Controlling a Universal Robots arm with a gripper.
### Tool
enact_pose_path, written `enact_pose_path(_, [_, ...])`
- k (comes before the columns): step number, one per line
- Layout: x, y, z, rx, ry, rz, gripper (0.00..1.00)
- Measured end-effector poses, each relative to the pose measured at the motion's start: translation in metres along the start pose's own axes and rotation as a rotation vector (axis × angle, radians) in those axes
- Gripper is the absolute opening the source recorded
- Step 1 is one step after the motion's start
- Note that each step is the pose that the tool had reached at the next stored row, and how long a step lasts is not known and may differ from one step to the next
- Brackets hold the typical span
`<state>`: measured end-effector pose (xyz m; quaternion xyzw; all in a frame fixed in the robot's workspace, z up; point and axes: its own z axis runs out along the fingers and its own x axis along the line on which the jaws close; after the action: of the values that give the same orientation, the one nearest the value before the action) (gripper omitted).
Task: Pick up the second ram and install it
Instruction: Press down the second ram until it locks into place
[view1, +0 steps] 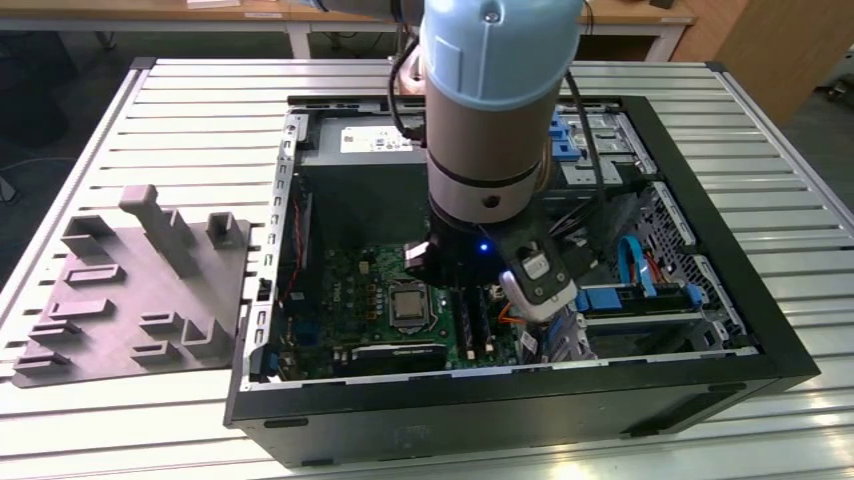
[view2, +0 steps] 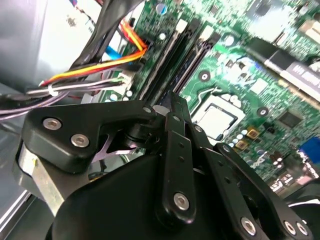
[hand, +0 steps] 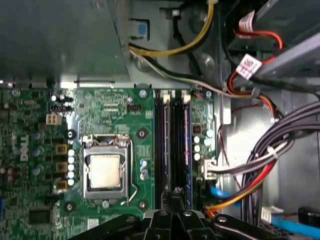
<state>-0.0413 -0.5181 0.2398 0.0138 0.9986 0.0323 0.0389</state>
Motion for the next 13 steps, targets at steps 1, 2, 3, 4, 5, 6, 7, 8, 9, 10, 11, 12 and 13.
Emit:
enact_pose_path(1, [-0.0001,-0.0021,-0.0001,0.0,0.0,0.0,0.1])
enact_pose_path(2, [-0.0001,-0.0043,-0.0001,0.0,0.0,0.0,0.1])
enact_pose_path(3, [-0.0002,-0.0062,-0.0002,0.0001,0.0,0.0,0.1])
enact_pose_path(4, [-0.0002,-0.0078,-0.0002,0.0002,0.0,0.001,0.1])
enact_pose_path(5, [-0.0002,-0.009,-0.0002,0.0001,-0.0001,0.001,0.1])
enact_pose_path(6, [-0.0002,-0.0098,-0.0002,0.0001,-0.0001,0.001,0.1])
enact_pose_path(7, [-0.0002,-0.0101,-0.0002,0.0001,-0.0001,0.001,0.1])
enact_pose_path(8, [-0.0002,-0.01,-0.0002,0.0001,-0.0001,0.001,0.1])
enact_pose_path(9, [-0.0003,-0.0101,-0.0002,0.0001,-0.0001,0.001,0.1])
enact_pose_path(10, [-0.0003,-0.01,-0.0002,-0.0001,-0.0001,0.001,0.1])
enact_pose_path(11, [-0.0003,-0.0101,-0.0002,0.0,-0.0001,0.001,0.1])
enact_pose_path(12, [-0.0007,-0.0101,0.0,0.0006,-0.0001,0.001,0.1])
enact_pose_path(13, [-0.0015,-0.0102,0.0002,0.0024,0.0002,0.001,0.1])
